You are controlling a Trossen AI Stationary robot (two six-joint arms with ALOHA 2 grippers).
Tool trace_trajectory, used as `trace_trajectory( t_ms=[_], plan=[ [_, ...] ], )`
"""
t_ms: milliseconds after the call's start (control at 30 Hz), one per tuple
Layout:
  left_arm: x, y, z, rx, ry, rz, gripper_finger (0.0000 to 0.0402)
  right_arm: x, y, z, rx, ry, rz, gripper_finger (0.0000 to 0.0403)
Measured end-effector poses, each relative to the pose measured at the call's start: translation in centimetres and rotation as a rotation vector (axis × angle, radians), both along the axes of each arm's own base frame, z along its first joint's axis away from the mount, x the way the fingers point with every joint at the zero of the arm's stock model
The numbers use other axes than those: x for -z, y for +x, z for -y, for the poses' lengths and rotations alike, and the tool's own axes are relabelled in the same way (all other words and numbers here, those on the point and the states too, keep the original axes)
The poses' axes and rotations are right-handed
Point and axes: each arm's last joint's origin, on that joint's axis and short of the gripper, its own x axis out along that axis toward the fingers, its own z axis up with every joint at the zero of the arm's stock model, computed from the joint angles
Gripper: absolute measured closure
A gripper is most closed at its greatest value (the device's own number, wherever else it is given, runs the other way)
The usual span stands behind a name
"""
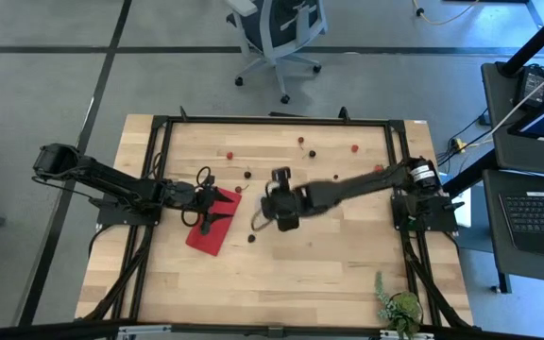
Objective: Pick and placing Produce into tupperware
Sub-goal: Adjust the transparent bin
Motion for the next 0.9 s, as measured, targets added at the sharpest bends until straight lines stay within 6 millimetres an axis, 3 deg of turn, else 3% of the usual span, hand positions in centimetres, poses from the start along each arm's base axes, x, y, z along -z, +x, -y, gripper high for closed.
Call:
trace_trajectory(
  t_ms=[167,300,533,900],
  plan=[
    [0.0,0.0,0.0,0.0,0.0,0.0,0.019,-6.8,-0.3,4.5,0.079,0.347,-0.061,0.0389],
    [0.0,0.0,0.0,0.0,0.0,0.0,0.019,-8.0,-1.4,8.4,0.187,0.461,-0.119,0.0389],
    [0.0,0.0,0.0,0.0,0.0,0.0,0.019,-4.9,-1.9,12.4,0.293,0.602,-0.237,0.0389],
    [0.1,0.0,0.0,0.0,0.001,-0.008,0.019,1.5,0.1,13.2,0.335,0.683,-0.421,0.0389]
  ],
)
